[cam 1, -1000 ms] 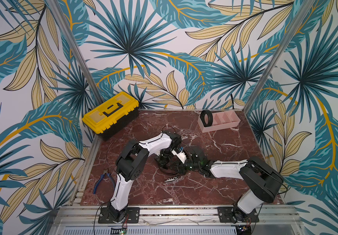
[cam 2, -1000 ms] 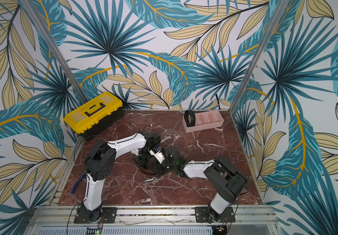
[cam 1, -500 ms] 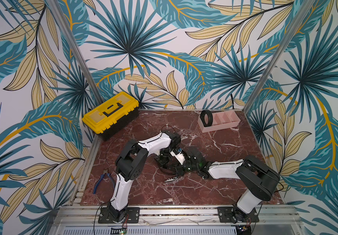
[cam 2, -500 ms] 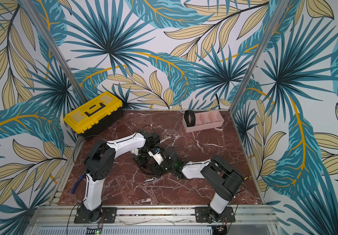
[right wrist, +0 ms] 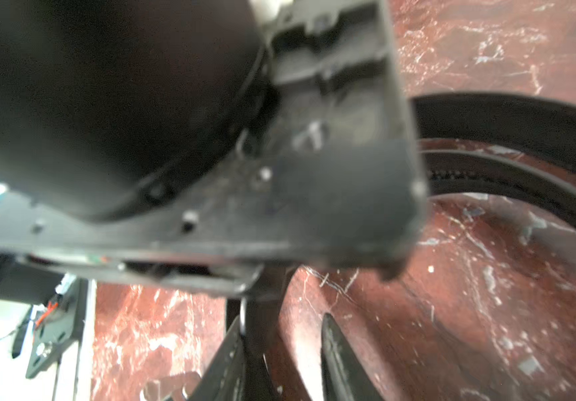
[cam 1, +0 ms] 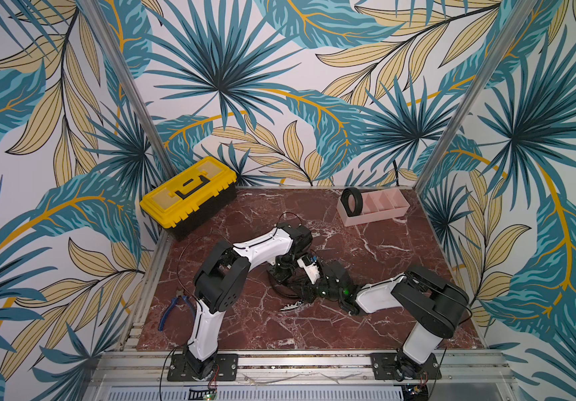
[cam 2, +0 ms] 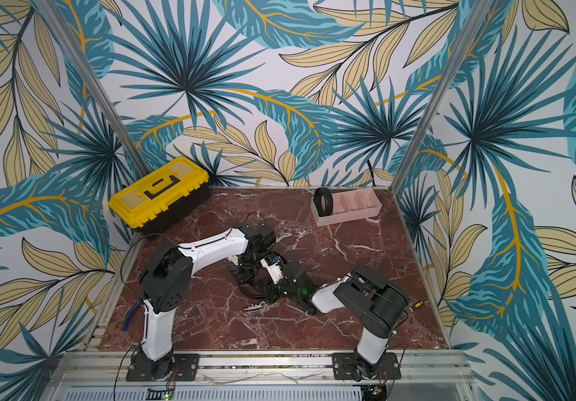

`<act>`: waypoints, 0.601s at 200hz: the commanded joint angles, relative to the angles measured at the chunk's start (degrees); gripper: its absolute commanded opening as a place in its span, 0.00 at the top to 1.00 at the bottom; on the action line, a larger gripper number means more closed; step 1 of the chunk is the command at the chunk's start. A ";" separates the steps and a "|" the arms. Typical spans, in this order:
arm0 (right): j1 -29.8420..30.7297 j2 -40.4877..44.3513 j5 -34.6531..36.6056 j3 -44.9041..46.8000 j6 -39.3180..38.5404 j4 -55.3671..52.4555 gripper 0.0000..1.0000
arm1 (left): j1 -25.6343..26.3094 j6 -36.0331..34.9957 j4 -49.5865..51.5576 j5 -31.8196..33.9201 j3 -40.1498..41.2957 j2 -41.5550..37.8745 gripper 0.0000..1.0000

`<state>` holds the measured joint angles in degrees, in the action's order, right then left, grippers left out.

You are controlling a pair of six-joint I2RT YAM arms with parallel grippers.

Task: Place the belts into the storage roll
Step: Roll the belt at the center of the board.

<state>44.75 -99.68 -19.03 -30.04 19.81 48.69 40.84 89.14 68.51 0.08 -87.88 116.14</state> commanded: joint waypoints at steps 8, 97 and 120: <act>0.34 -0.96 1.36 0.26 2.29 3.55 0.65 | 0.12 -0.63 -2.86 -1.63 1.04 -1.08 0.97; 0.60 -1.92 -1.75 -0.60 1.87 0.59 0.88 | 0.28 -0.20 -4.78 -2.88 2.00 -1.67 0.96; 0.60 -1.85 -1.93 -0.63 2.06 0.06 1.00 | 0.19 -0.45 -5.02 -2.80 2.40 -2.26 0.90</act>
<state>45.10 -100.31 -20.05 -30.33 21.65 50.33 40.80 89.14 66.19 -1.10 -86.48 115.63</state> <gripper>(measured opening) 0.055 0.086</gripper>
